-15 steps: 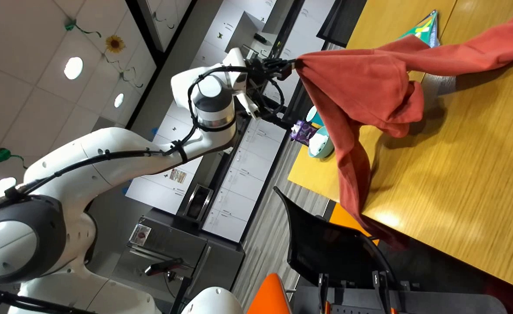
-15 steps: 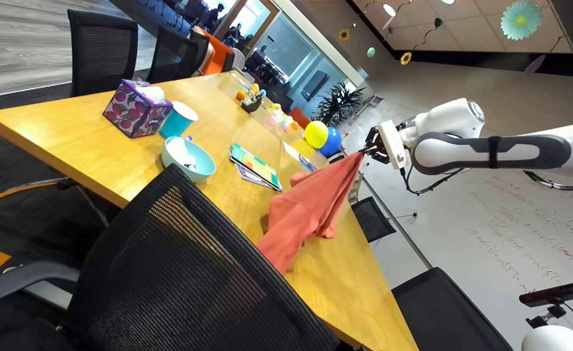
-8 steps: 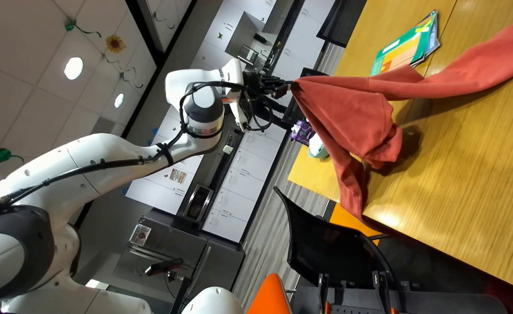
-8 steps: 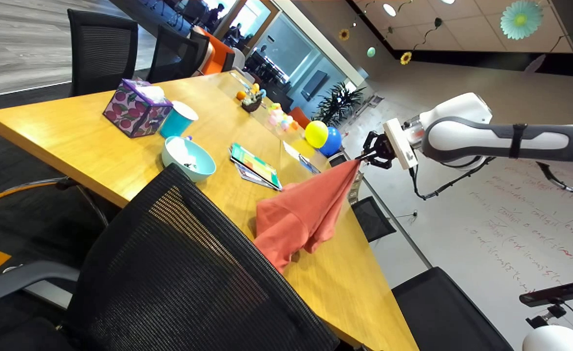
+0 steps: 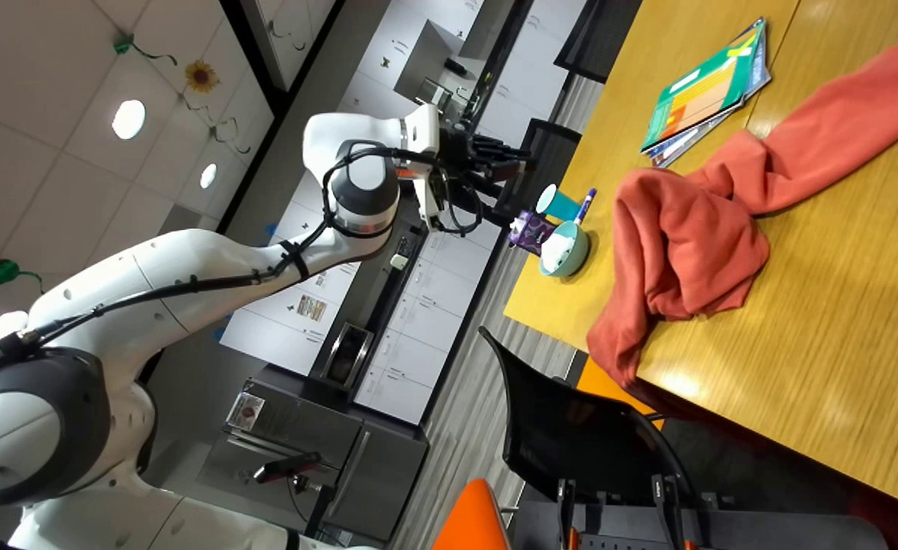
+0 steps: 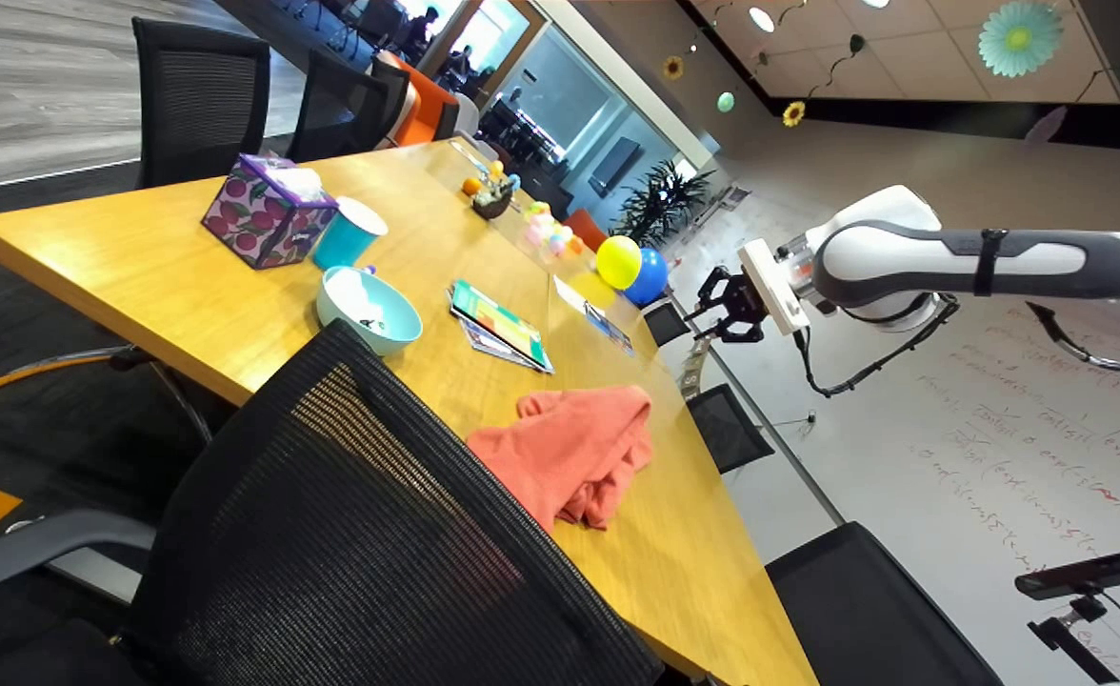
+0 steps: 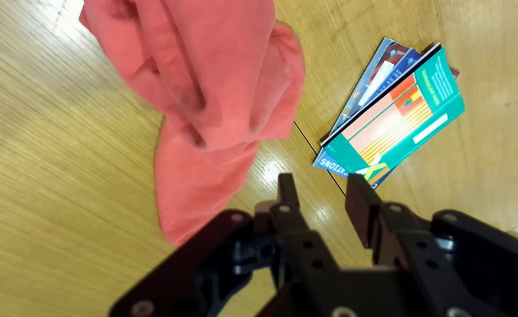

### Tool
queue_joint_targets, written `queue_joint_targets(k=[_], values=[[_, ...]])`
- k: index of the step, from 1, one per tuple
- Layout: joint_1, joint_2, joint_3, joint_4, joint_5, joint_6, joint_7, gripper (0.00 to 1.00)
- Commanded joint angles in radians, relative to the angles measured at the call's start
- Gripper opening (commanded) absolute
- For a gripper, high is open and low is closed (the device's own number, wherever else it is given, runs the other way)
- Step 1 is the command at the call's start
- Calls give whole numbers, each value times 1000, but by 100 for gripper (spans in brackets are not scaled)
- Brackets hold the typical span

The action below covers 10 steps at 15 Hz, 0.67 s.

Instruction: Scrunch up the shirt

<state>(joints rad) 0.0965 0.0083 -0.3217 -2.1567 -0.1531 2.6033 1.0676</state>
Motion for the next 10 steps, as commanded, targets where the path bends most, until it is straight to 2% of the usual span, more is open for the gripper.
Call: queue_joint_targets(k=[1,5,7,10], values=[[-93,21,92,29,16,-46,-26,66],[-112,-25,172,-47,181,-107,-257,96],[-105,-43,205,-85,251,-157,-358,100],[-98,-32,245,-134,241,-193,-385,100]])
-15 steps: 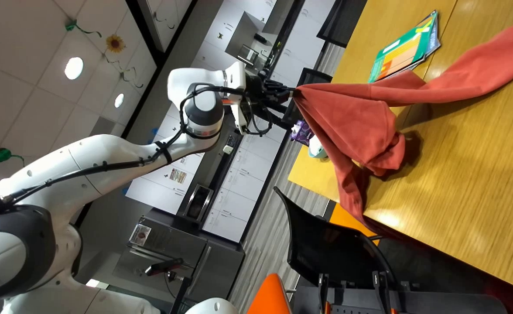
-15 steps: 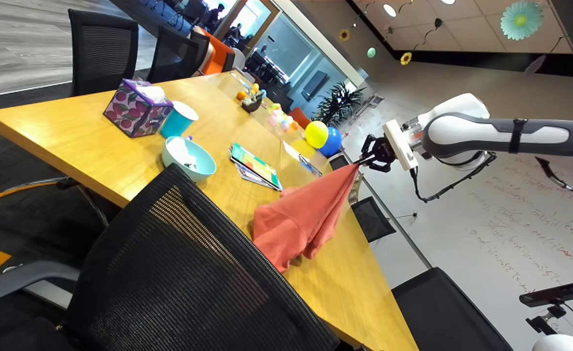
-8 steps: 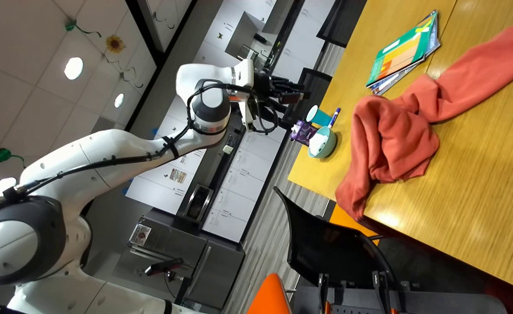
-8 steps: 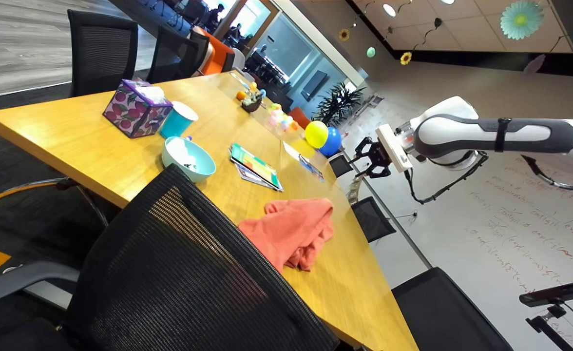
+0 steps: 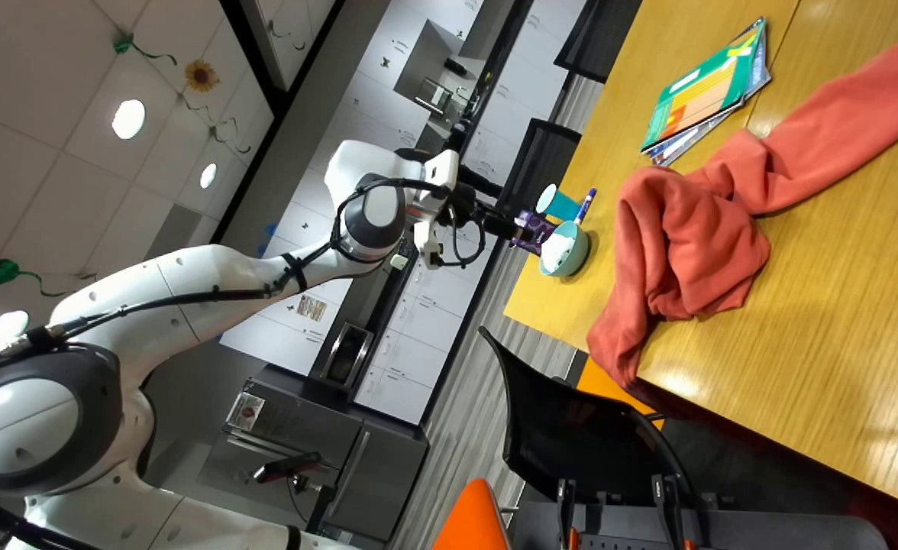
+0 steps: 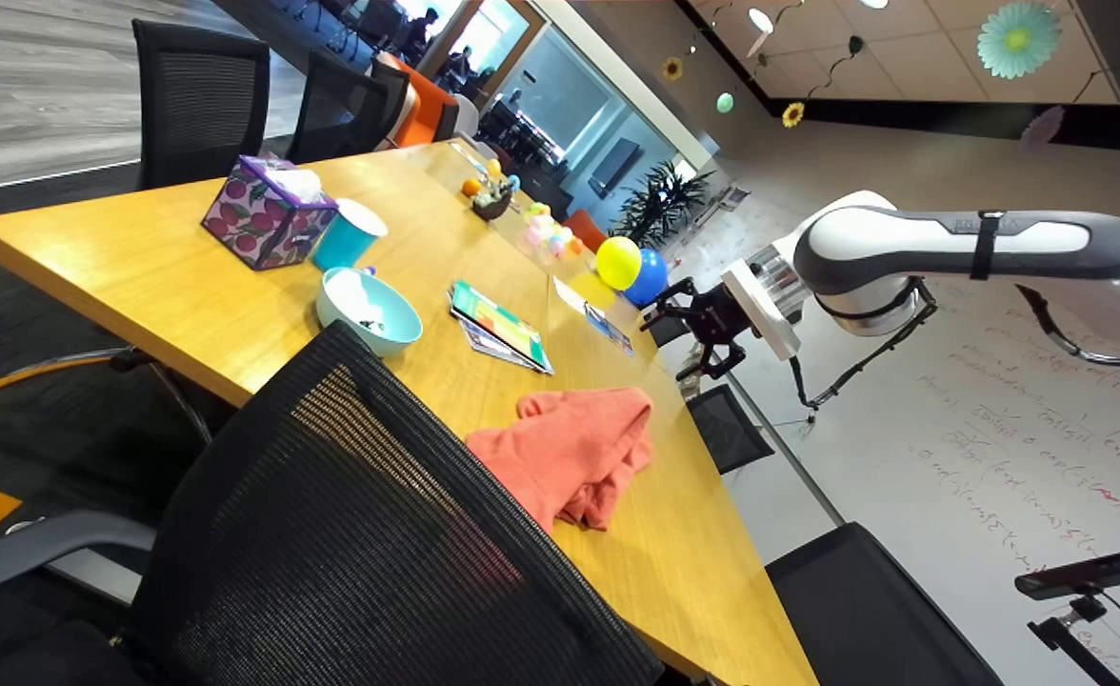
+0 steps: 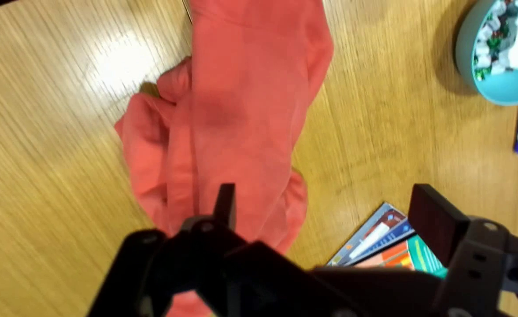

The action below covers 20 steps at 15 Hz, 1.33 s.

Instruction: Scrunch up the shirt

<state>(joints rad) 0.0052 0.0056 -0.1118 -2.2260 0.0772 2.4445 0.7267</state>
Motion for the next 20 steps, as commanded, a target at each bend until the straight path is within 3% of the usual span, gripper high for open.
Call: queue_joint_targets(k=[1,6,12,20], values=[[-6,-9,46,-78,6,-15,-34,100],[9,126,83,-106,1,63,-8,100],[38,351,88,-54,36,188,-35,100],[51,514,150,42,155,171,-152,100]])
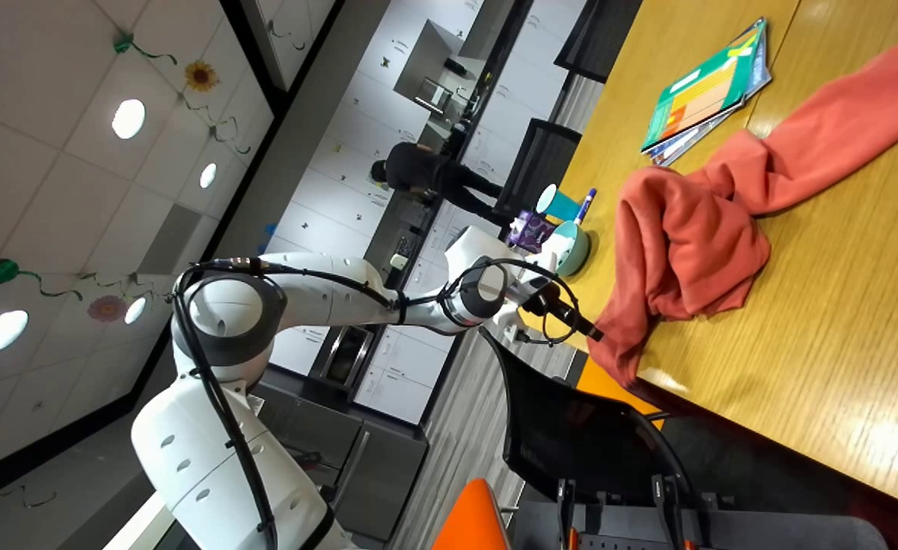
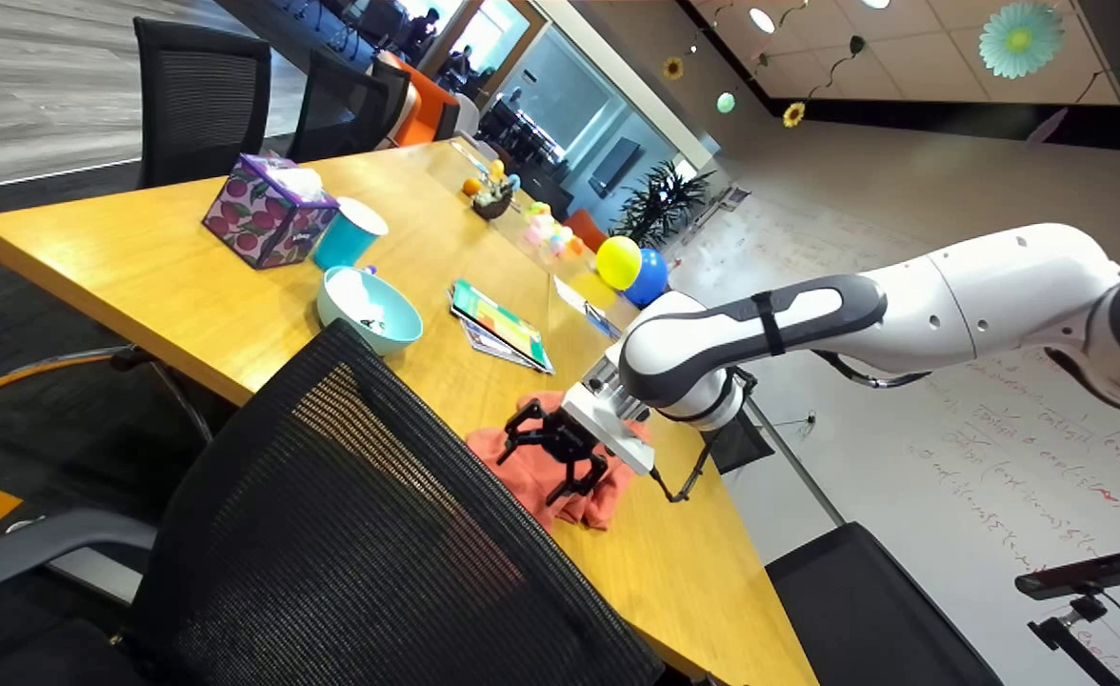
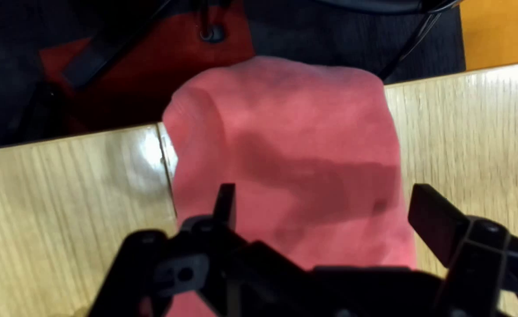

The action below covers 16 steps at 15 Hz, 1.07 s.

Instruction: Scrunch up the shirt

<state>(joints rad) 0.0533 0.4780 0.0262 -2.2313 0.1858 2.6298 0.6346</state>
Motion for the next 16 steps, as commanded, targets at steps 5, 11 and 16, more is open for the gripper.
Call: queue_joint_targets(k=[5,11,16], values=[[36,115,-11,101,33,-9,-85,100],[57,167,-37,135,27,2,-85,49],[67,153,-59,127,25,2,-74,12]])
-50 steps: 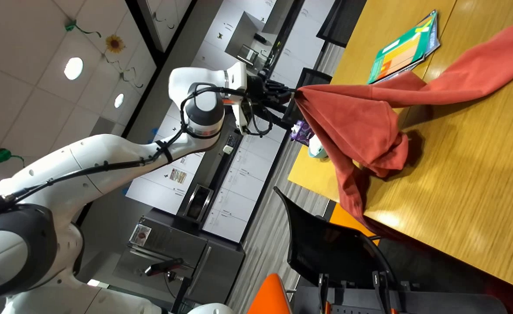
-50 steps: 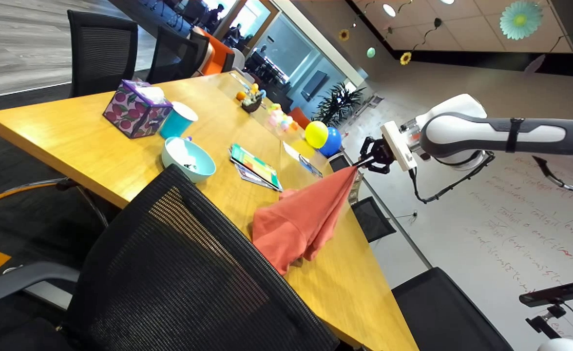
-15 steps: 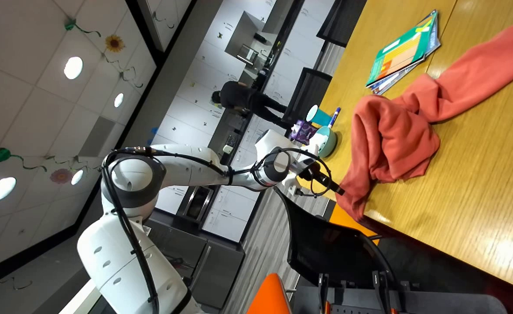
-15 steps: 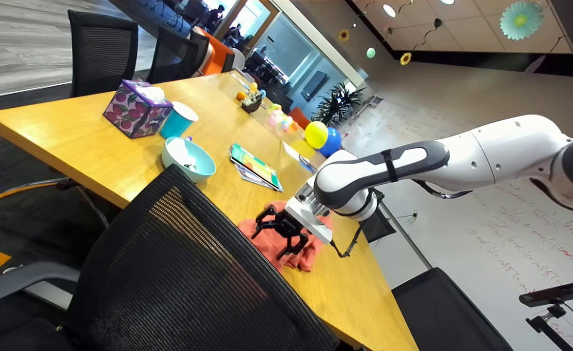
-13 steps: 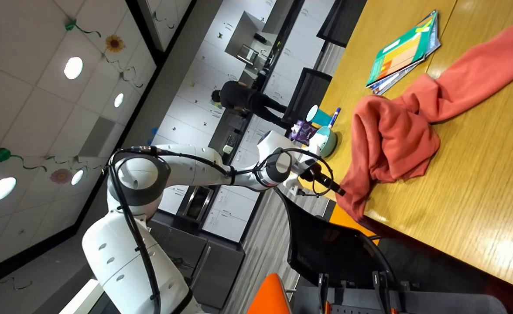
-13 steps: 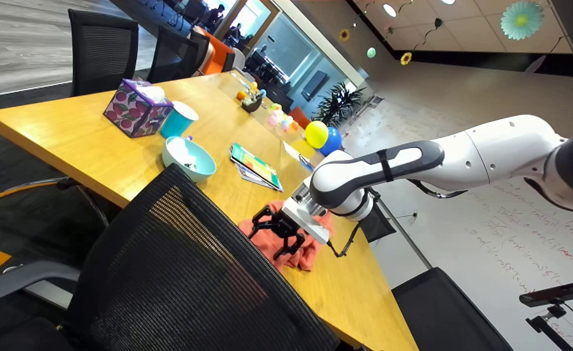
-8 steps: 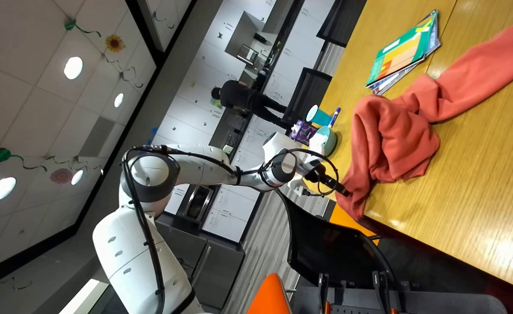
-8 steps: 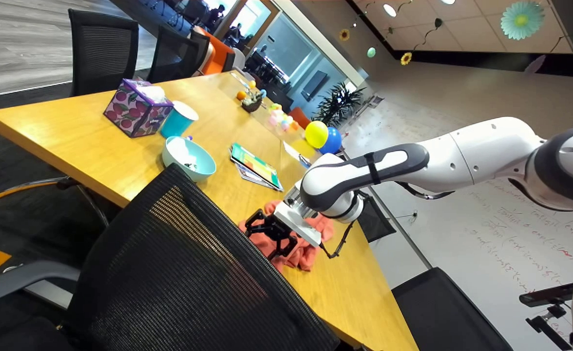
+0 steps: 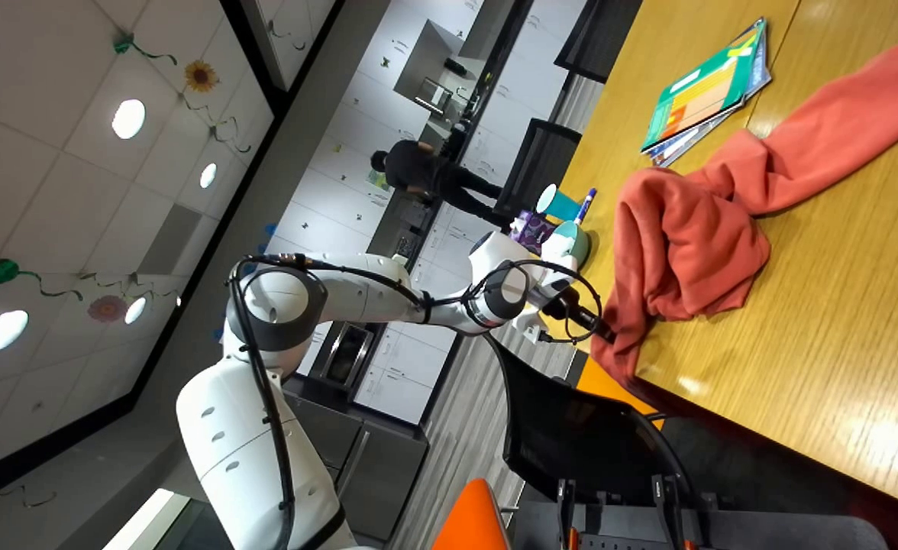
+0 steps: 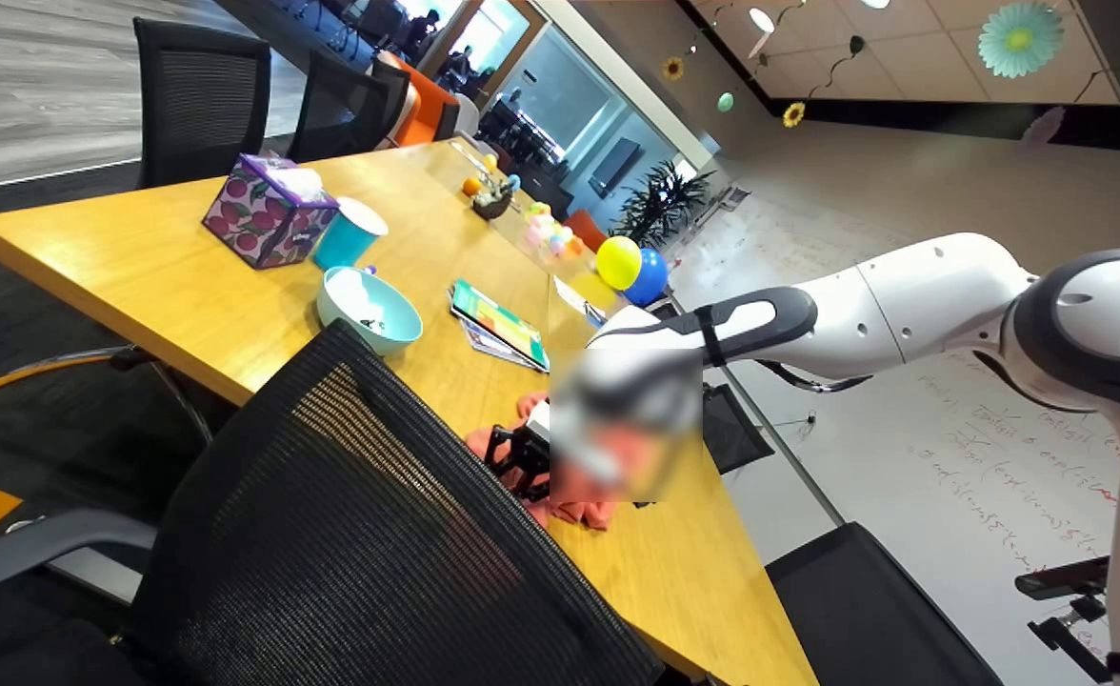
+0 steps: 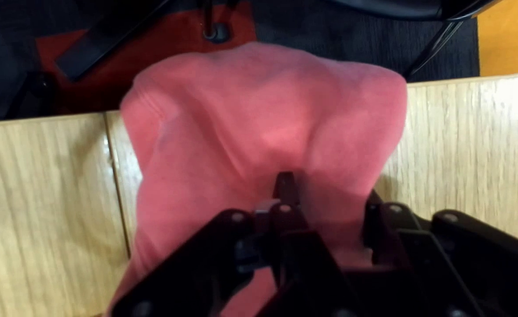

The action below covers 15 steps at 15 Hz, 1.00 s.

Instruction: Scrunch up the shirt

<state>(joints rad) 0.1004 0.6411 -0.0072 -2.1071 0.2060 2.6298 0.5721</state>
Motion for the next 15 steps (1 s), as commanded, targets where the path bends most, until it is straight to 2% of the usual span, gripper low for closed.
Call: queue_joint_targets(k=[1,3,5,10,15], values=[[31,-23,-41,-6,-6,-2,2,4],[51,-68,-73,-30,-27,-11,17,0],[57,-138,-96,-61,-28,4,22,3],[20,-335,-128,-88,10,63,66,3],[3,-454,-200,-53,-88,133,217,3]])
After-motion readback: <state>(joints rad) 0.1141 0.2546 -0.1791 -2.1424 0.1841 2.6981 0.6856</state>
